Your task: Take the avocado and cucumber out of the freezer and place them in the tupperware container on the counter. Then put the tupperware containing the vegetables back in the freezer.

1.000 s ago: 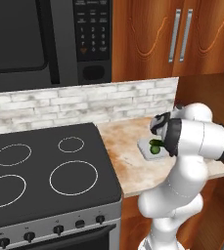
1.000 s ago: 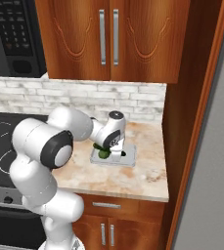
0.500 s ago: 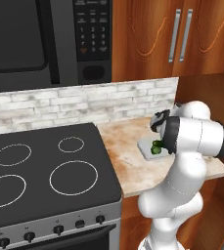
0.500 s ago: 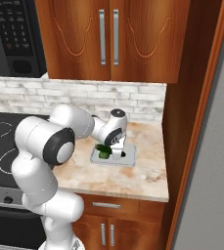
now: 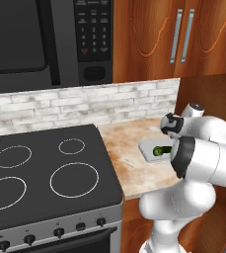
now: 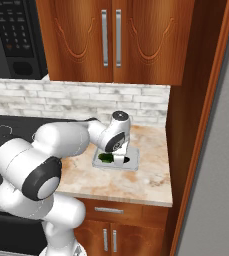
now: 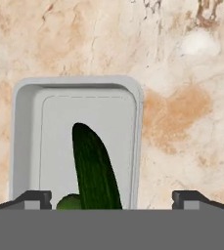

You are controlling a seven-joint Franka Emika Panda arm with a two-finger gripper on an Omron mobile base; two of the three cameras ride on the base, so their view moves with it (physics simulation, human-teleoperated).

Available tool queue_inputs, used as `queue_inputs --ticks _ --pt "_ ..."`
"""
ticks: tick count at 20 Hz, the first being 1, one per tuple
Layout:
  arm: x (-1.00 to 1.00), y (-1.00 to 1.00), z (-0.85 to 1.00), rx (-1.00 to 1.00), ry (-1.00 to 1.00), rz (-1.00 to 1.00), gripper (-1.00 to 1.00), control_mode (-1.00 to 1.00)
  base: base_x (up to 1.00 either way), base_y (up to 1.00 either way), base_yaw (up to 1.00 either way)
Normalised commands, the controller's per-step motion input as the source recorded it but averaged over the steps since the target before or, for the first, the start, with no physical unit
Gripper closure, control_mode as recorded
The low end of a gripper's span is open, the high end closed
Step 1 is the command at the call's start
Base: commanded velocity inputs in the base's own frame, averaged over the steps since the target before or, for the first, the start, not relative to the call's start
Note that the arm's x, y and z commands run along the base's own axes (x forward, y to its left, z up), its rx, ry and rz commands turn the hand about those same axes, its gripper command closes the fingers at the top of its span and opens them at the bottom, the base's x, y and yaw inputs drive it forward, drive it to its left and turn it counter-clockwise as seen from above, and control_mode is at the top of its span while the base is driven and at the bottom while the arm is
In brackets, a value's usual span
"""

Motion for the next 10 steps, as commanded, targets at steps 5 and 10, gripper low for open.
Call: queue_inputs --ticks 5,10 --pt "0.00 -0.03 0.34 -0.05 0.00 0.05 -1.00 -1.00 0.00 0.00 0.00" --pt "0.00 -0.24 0.15 -0.12 0.00 0.22 -1.00 -1.00 0.00 0.00 0.00"
